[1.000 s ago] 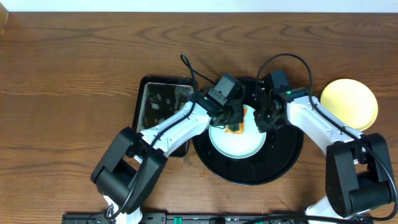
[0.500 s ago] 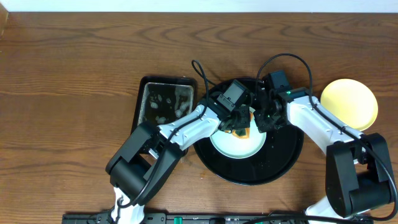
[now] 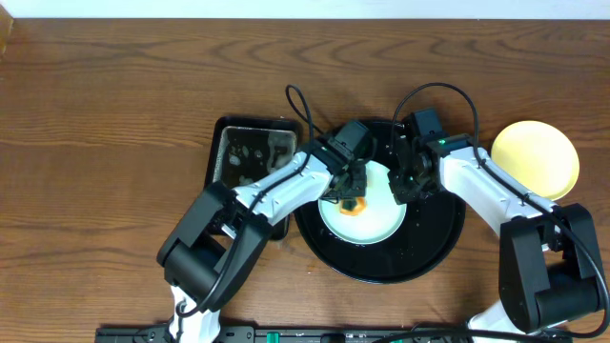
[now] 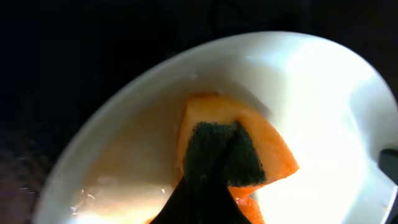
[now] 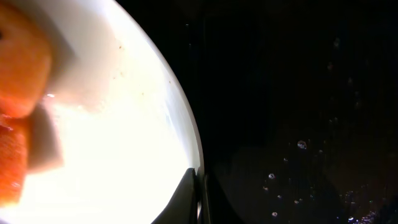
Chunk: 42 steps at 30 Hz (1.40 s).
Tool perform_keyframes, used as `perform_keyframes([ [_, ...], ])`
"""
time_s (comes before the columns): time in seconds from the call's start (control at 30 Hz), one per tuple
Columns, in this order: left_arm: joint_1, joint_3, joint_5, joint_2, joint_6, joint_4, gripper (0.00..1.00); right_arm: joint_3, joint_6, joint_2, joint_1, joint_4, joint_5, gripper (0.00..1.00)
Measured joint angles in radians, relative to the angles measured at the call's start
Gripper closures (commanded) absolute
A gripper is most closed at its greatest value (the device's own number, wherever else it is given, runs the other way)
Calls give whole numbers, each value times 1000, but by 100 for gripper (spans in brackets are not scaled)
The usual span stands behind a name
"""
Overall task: Clean dirty plates on tray and stack at the side
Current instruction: 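Scrub the sauce off the green plate with the sponge in left gripper, then return the sponge with the left gripper to the black tray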
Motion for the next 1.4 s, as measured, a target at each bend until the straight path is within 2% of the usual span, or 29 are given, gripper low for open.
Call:
perform_keyframes([
  [0.57,63,-8,-106,-45,112,-23,92,0,5,0,0,-8,-5,99],
  [0.93,119,-18,-212,-214,139,-110,92,0,6,0,0,-8,-5,99],
  [1.4,346,-19,-236,-231,142,-209,92,-2,8,0,0,-7,-21,99],
])
